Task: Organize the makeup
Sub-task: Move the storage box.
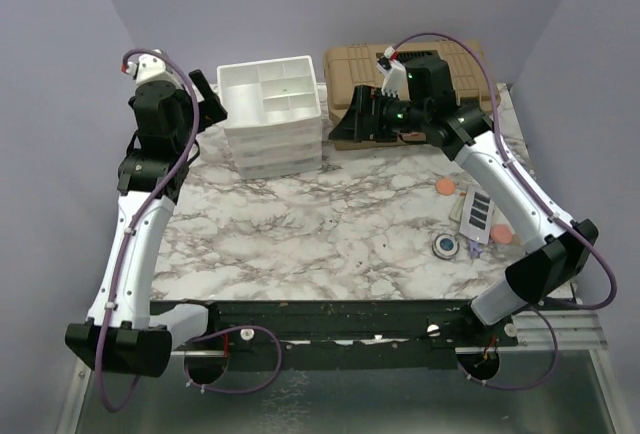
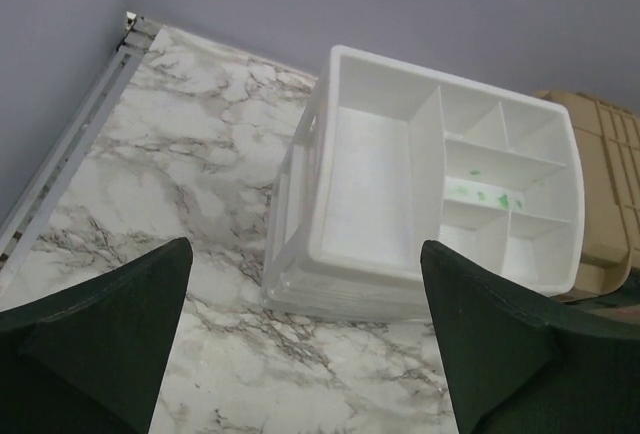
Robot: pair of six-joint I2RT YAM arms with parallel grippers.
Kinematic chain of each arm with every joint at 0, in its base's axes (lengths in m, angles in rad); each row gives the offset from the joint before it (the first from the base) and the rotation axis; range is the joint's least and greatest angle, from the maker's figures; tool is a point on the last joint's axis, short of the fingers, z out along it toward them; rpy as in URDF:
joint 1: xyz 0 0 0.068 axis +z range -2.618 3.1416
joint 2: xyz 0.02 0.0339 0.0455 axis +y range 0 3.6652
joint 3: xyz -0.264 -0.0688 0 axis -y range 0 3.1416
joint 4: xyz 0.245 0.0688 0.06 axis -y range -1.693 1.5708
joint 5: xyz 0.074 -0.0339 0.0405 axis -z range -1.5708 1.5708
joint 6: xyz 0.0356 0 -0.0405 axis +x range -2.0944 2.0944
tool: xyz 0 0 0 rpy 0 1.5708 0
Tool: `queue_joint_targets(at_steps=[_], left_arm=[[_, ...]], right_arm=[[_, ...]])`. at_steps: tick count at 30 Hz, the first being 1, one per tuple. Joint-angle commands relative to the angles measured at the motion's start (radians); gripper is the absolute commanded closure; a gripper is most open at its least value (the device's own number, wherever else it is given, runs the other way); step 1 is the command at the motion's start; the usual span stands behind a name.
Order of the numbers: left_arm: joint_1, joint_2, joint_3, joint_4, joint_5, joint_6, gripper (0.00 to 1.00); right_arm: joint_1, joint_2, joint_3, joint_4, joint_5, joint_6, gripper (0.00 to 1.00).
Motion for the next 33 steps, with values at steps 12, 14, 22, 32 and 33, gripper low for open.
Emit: queue_joint_targets(at_steps=[12, 14, 22, 32, 33], left_arm=[[0.087, 0.221, 0.028, 0.029, 0.176, -0.073, 0.12], [0.096, 0.244, 0.036, 0.04, 0.176, -0.075, 0.12], [0.097, 0.255, -0.008, 0.144, 0.205, -0.093, 0.1], [0.097, 0.221, 0.004, 0.187, 0.23, -0.108, 0.01], [0.097, 0.224, 0.002, 0.192, 0.231, -0.109, 0.01]], right_arm=[[0.029, 0.42, 0.489, -0.032, 0.263, 0.008, 0.0], [0.03, 0.449, 0.472, 0.085, 0.253, 0.012, 0.0], [0.027, 0.689, 0.757, 0.072, 0.126, 0.004, 0.0], [0.028, 0.693, 0.683, 0.151, 0.068, 0.02, 0.0], [0.028, 0.691, 0.672, 0.163, 0.065, 0.021, 0.0]])
